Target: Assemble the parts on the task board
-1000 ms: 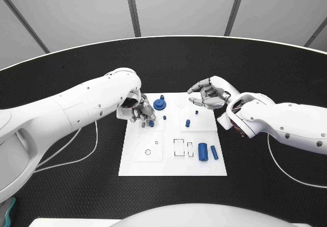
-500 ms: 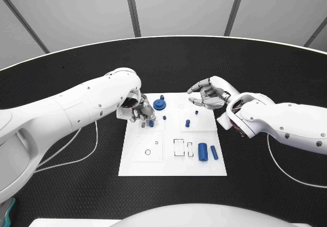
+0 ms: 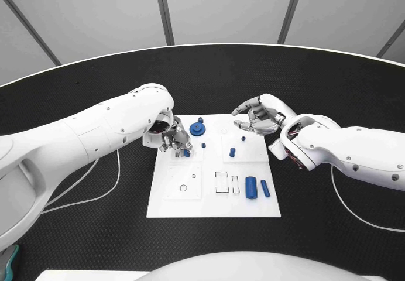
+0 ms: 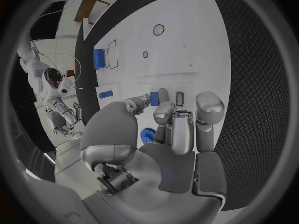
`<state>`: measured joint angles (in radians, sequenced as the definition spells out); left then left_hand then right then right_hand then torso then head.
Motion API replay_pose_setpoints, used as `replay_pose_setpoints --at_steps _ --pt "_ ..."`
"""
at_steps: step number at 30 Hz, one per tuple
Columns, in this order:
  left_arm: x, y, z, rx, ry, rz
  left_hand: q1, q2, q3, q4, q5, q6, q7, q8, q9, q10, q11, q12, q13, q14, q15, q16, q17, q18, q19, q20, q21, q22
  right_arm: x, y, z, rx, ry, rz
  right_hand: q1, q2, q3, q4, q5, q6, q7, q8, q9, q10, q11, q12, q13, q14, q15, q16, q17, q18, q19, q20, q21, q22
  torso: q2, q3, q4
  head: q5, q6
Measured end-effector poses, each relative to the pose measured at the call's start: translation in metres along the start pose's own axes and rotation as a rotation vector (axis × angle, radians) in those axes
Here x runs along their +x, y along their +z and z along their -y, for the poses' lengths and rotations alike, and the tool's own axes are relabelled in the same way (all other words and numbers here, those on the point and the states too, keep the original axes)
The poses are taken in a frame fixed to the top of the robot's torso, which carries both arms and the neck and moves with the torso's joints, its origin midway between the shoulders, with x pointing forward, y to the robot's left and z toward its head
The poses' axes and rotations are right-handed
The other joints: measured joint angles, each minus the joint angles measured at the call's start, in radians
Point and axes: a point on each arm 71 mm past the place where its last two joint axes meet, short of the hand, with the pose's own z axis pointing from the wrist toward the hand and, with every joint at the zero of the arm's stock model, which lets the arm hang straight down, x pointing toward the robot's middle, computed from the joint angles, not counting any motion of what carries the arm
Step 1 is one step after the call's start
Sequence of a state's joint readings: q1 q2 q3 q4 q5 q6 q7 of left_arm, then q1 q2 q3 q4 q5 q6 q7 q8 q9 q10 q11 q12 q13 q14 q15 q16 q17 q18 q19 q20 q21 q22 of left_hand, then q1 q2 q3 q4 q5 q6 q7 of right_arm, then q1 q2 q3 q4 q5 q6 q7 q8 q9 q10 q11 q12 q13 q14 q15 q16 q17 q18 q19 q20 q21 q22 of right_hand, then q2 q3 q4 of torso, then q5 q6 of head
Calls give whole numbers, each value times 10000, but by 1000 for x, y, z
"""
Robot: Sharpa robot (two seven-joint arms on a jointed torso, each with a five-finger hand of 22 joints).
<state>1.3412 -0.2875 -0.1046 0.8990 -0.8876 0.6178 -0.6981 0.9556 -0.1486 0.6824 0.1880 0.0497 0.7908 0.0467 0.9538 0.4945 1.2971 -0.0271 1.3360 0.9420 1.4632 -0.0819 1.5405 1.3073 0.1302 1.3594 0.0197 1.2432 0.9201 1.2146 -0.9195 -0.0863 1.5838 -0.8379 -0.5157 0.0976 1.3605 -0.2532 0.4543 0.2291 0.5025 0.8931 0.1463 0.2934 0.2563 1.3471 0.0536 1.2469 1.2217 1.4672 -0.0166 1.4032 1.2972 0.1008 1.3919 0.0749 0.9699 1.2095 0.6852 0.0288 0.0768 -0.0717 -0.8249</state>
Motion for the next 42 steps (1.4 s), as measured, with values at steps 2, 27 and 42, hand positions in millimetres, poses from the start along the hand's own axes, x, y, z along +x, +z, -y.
replay_pose_setpoints --at_steps 2,27,42 --pt "0 0 0 -1 12 -10 -8 -9 -10 10 0 0 1 0 -1 0 0 0 0 0 0 0 0 1 0 0 0 0 0 0 0 -1 0 0 0 0 0 0 0 0 0 0 0 0 0 0 0 0 0 0 0 -1 0 0 0 0 0 -3 0 0 5" --pt "-1 0 1 -8 -107 141 -8 -8 -76 76 0 51 -20 0 -3 0 0 -39 -25 0 0 0 0 12 0 0 0 19 0 -1 0 7 1 7 0 0 29 -29 0 0 0 0 2 0 0 0 1 0 0 0 1 0 0 0 0 1 7 2 -4 -12 0" --pt "-1 0 1 -18 -59 95 20 -144 -341 122 0 48 -21 -1 45 0 0 -39 -51 0 0 0 0 15 0 0 0 18 -1 -1 0 13 1 13 0 0 29 -29 0 0 0 0 3 0 0 0 2 0 0 0 1 -1 0 0 0 2 -1 2 0 -24 -10"
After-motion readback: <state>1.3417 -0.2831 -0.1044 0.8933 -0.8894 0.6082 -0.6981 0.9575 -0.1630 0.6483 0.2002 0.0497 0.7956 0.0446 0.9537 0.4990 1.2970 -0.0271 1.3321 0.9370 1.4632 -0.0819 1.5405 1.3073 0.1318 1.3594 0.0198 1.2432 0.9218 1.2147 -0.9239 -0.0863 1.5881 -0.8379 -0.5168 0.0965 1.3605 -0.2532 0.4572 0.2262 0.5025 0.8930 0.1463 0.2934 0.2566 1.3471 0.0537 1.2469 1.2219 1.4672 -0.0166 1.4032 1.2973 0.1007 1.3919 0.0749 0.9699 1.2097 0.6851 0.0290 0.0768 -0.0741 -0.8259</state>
